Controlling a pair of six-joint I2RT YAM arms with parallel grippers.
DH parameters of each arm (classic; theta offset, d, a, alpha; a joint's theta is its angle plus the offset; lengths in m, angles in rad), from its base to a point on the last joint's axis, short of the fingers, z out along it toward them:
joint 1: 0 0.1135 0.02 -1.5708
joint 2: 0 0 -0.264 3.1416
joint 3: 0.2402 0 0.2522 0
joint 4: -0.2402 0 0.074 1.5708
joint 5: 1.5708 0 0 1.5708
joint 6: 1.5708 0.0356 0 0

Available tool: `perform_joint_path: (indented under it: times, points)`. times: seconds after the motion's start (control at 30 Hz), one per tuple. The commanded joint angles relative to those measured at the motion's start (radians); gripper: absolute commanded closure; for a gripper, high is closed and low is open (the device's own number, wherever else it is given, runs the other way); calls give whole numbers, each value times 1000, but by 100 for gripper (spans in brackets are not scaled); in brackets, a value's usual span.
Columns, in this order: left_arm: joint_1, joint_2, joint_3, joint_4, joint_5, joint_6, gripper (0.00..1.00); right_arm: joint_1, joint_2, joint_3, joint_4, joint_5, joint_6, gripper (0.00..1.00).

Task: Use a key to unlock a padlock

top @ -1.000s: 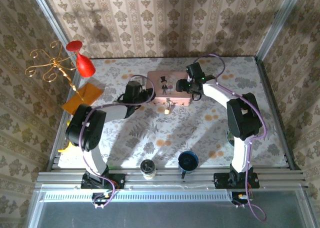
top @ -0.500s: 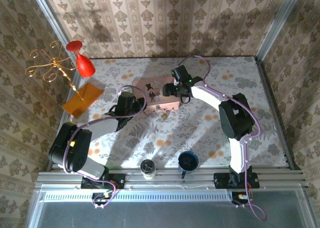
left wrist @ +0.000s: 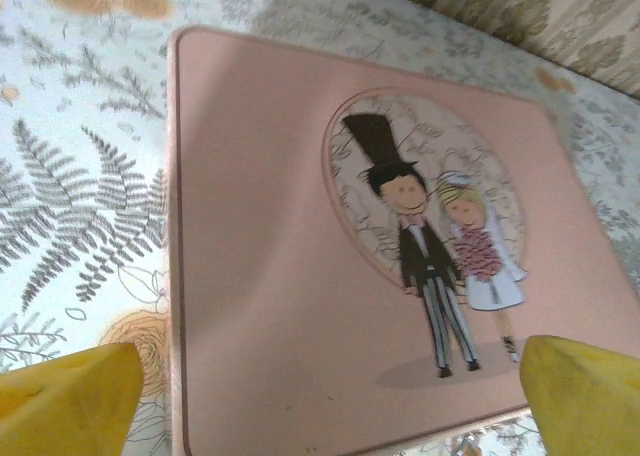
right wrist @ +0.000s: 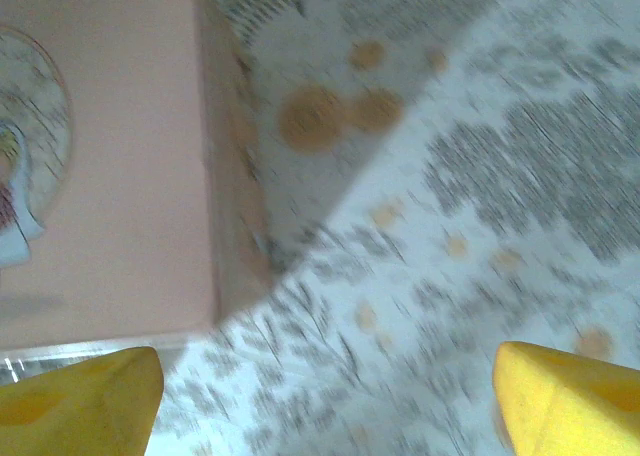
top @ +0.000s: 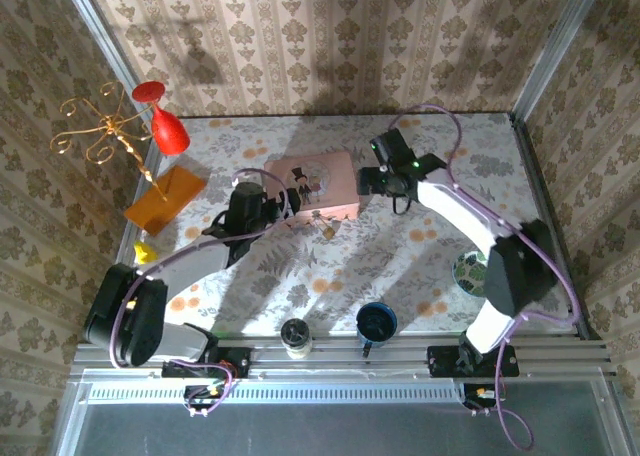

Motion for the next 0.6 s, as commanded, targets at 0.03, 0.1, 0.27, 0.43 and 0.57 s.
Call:
perform_joint_path:
  times: [0.03,0.1,0.27,0.43,0.57]
  points:
    - [-5,-99,14,-131,-54,34,0,5,-164,-219,-94,47,131,24]
    - [-6,-128,27,-184,-74,50,0,11,-217,-309,-80,20,177,33]
    - [-7,-169,28,-226,-91,42,0,44,-239,-421,-41,-29,218,50]
    - [-7,-172,8,-205,-87,7,0,62,-124,-410,-36,-58,175,55]
    - [-9,-168,4,-203,-82,-1,0,63,-50,-383,-24,-87,143,56]
